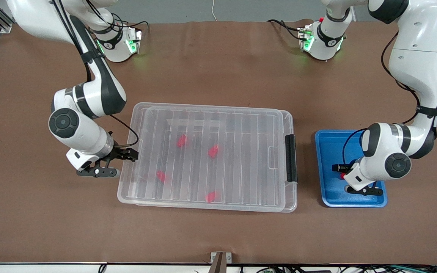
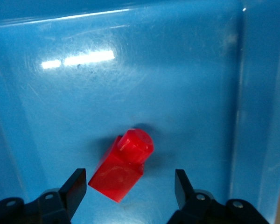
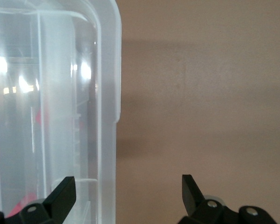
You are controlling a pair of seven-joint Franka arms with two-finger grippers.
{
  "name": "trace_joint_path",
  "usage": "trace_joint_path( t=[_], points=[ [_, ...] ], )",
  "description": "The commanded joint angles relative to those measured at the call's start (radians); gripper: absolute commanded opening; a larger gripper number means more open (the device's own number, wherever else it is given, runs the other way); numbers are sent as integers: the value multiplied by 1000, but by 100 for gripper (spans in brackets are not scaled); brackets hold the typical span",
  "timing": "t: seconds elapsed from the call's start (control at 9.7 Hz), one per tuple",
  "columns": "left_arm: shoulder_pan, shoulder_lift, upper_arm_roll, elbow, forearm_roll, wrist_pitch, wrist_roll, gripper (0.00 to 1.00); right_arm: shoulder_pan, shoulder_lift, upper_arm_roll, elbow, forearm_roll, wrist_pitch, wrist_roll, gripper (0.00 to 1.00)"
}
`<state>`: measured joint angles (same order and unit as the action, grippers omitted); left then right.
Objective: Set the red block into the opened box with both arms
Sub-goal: 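Slide the clear lid open with the right gripper while the left gripper lifts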
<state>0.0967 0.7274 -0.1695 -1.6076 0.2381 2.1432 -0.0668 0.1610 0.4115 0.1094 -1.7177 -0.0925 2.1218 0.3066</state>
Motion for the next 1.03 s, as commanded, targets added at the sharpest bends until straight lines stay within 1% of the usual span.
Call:
trace_joint_path(
  t=[0.0, 0.21, 0.31, 0.41, 0.52, 0.62, 0.72, 0.82, 0.93],
  points=[
    [5, 43, -5, 6, 26, 30, 12, 68, -61, -10, 10, -30, -33, 3, -84, 100],
    [3, 38, -5, 6, 23, 43, 2, 27, -106, -13, 6, -28, -35, -41, -156, 100],
    [3, 29, -10, 8, 23, 40, -7, 9, -132, -17, 3, -26, -35, -65, -206, 100],
    [0, 6, -16, 12, 14, 34, -7, 1, -164, -17, 3, -26, -35, -83, -251, 100],
    [-5, -43, -18, 11, 13, 18, -7, 0, -185, -20, 1, -20, -35, -112, -279, 100],
    [-15, -101, -28, 23, 10, -40, -8, 0, -207, -22, -7, -17, -35, -135, -315, 100],
    [-5, -173, -82, 32, 6, -87, -14, 0, -212, -23, -42, -14, -35, -146, -360, 100],
    [-5, -227, -117, 32, -3, -112, -34, 0, -213, -28, -78, -13, -35, -148, -412, 100],
    [-11, -268, -154, 34, -26, -124, -65, 0, -213, -29, -100, -4, -35, -157, -432, 100]
  ],
)
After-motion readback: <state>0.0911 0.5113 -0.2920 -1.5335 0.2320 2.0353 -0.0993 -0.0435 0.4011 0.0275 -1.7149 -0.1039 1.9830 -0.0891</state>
